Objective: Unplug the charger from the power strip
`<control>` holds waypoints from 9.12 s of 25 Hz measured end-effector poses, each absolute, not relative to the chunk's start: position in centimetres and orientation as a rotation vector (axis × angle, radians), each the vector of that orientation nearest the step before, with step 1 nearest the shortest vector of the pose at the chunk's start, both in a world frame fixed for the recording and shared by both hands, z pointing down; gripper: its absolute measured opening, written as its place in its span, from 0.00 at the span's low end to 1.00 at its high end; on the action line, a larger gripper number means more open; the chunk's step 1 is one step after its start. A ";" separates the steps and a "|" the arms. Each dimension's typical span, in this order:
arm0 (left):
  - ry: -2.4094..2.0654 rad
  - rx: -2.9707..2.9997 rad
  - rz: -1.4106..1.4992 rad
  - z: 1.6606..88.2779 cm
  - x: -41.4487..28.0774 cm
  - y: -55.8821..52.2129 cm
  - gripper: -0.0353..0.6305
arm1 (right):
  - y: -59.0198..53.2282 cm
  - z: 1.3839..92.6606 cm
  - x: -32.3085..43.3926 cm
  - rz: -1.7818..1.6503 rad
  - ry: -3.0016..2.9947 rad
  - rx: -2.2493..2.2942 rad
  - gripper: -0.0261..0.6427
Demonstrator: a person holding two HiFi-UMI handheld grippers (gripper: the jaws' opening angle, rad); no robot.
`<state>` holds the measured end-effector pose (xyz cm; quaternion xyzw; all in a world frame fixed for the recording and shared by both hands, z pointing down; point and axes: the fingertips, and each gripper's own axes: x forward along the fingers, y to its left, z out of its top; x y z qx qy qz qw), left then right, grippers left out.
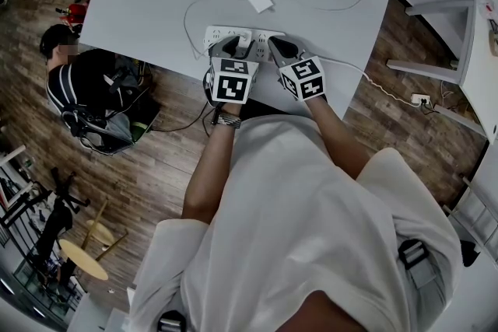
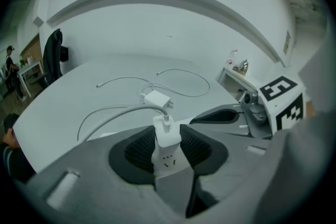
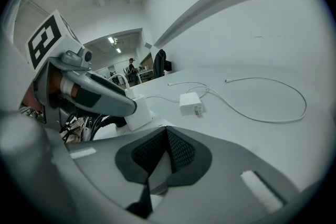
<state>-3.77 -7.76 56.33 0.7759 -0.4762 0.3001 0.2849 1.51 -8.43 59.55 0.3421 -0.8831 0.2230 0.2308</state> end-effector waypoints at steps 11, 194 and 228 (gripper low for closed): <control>-1.238 1.981 0.533 56.2 -4.2 -8.1 0.28 | -8.5 59.6 1.5 0.613 -2.426 0.943 0.04; -1.339 2.078 0.649 54.2 -5.4 -10.5 0.27 | -8.5 59.6 1.2 0.643 -2.386 0.956 0.04; -1.098 2.357 1.097 56.5 -3.6 -6.6 0.37 | -8.6 51.1 4.7 0.728 -2.362 1.219 0.04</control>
